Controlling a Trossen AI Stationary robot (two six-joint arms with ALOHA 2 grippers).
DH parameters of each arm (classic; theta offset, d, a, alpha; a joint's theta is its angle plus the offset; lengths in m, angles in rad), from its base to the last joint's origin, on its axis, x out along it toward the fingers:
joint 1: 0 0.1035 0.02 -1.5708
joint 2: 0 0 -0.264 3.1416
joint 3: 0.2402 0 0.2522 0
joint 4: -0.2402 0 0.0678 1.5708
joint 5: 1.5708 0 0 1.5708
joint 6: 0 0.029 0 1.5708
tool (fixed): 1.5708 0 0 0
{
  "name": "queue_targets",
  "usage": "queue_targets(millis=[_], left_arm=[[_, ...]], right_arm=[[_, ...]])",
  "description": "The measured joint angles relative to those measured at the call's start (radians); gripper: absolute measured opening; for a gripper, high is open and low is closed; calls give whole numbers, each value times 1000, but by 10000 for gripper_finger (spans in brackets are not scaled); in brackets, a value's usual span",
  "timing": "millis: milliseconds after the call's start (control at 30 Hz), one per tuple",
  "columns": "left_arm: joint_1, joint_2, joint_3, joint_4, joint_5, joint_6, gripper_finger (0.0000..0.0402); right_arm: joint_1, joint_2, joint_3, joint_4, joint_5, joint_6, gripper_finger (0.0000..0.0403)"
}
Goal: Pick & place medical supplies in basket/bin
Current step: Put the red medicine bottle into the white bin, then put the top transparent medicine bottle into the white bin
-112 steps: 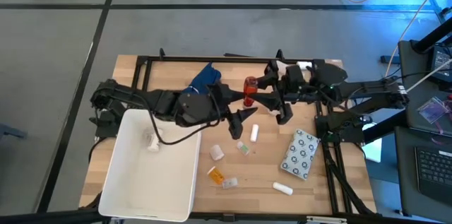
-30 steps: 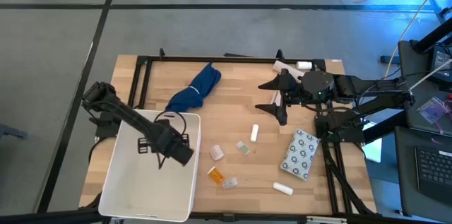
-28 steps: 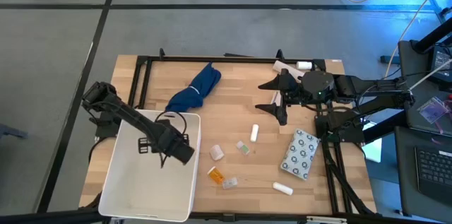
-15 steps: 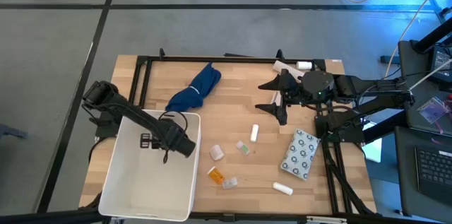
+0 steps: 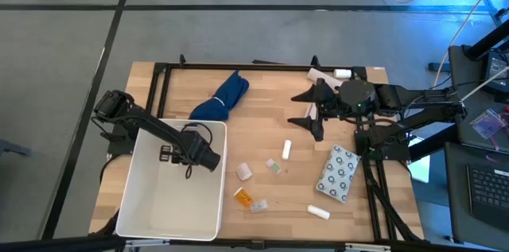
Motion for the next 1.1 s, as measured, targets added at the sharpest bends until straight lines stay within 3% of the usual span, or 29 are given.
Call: queue_targets(millis=[567,867,1000,1100], left_arm=[[0,-1,0,-2,24,-22,186],[-3,-82,23,-10,25,-38,175],[-5,-135,74,-10,-50,-38,169],[-10,-176,127,-9,-144,-38,165]], right_arm=[[0,55,0,-71,-16,42,352],[0,137,0,-402,67,313,352],[0,177,-14,-420,67,468,352],[0,211,-41,-408,61,493,352]])
